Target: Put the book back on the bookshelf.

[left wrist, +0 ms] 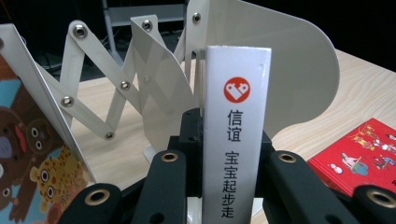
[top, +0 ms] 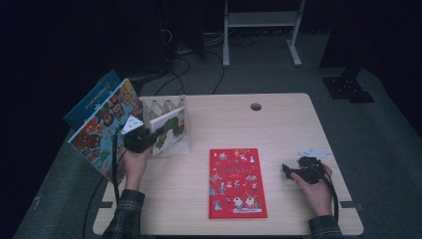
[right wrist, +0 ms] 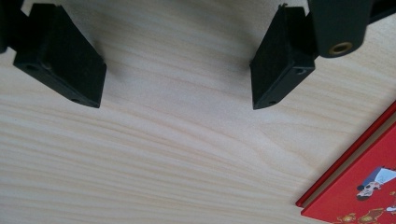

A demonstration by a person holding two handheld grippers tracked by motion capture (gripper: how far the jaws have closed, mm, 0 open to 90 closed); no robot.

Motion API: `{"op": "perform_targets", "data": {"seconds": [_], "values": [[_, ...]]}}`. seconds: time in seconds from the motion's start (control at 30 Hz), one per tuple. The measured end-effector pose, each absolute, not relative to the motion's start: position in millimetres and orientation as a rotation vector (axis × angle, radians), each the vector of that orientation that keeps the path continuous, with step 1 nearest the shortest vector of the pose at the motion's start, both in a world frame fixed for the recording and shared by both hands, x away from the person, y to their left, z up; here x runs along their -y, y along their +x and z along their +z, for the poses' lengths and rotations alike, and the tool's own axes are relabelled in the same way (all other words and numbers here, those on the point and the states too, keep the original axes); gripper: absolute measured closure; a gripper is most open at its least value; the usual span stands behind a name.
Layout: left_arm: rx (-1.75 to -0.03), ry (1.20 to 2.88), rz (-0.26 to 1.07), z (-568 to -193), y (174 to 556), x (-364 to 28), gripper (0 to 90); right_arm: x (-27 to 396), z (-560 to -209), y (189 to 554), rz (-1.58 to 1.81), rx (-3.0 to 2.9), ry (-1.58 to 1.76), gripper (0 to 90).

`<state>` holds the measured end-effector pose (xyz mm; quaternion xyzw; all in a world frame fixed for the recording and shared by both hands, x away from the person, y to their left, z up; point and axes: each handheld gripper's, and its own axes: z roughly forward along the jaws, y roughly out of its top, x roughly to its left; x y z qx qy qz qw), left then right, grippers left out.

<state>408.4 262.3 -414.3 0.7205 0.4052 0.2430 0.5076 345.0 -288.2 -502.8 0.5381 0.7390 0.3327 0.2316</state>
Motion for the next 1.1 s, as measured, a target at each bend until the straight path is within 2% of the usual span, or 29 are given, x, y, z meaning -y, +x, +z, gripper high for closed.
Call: {"op": "perform_targets", "data": {"seconds": [0.67,0.87,1.0,1.1], "values": [[-1.047,1.889,0.526,-441,411,-255,74.3,287,-503,345,0.916,-2.032,1.479,17.5],[-1.055,1.888,0.515,-446,411,-256,74.4,287,-503,345,0.916,-2.033,1.479,17.5],[-1.050,1.890,0.509,-446,409,-256,72.5,287,-503,345,0.916,-2.033,1.479,17.5],[-1.050,1.892,0.513,-443,404,-260,62.8,287,-503,345,0.917,-2.034,1.477,17.5]]}}
